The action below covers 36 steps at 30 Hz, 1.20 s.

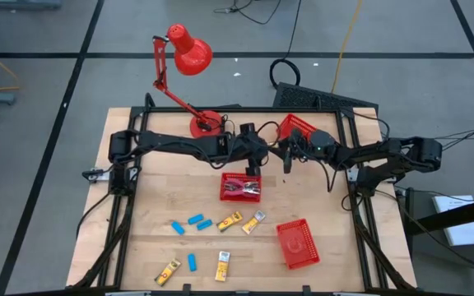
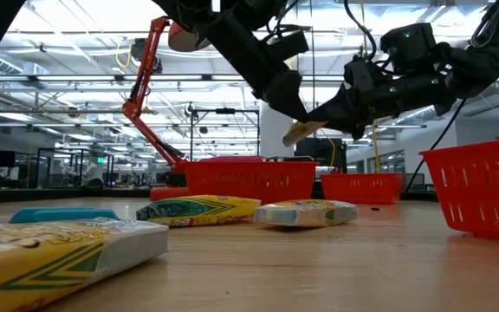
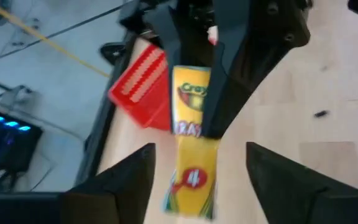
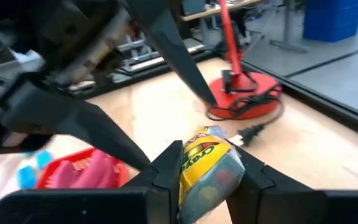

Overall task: Pick & Place School Supplies
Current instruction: Put the yellow crayon box into the top red bin

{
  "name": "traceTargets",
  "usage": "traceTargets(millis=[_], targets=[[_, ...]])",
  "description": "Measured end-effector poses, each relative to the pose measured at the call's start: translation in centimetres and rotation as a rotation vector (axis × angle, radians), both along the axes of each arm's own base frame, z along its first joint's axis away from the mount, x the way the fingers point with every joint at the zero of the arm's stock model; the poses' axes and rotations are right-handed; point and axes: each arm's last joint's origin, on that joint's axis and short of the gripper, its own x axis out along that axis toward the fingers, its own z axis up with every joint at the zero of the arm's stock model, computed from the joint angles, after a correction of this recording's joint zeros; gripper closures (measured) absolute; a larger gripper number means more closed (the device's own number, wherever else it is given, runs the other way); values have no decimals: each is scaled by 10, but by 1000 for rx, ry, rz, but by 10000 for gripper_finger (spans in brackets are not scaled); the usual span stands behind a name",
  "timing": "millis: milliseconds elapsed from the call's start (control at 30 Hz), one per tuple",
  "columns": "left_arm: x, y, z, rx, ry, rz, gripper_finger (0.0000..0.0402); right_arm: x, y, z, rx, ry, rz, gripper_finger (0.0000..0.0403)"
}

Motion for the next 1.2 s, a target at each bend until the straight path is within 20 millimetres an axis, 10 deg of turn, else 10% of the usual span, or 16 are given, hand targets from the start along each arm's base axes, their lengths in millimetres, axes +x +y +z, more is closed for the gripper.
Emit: traceTargets(millis=[567, 1200], targets=[[-51, -3, 4, 46, 79, 113, 144, -40, -33, 2, -40, 110, -319, 327], [-186, -12, 19, -81, -221, 200, 139, -86, -43, -15, 56, 244, -526, 328]])
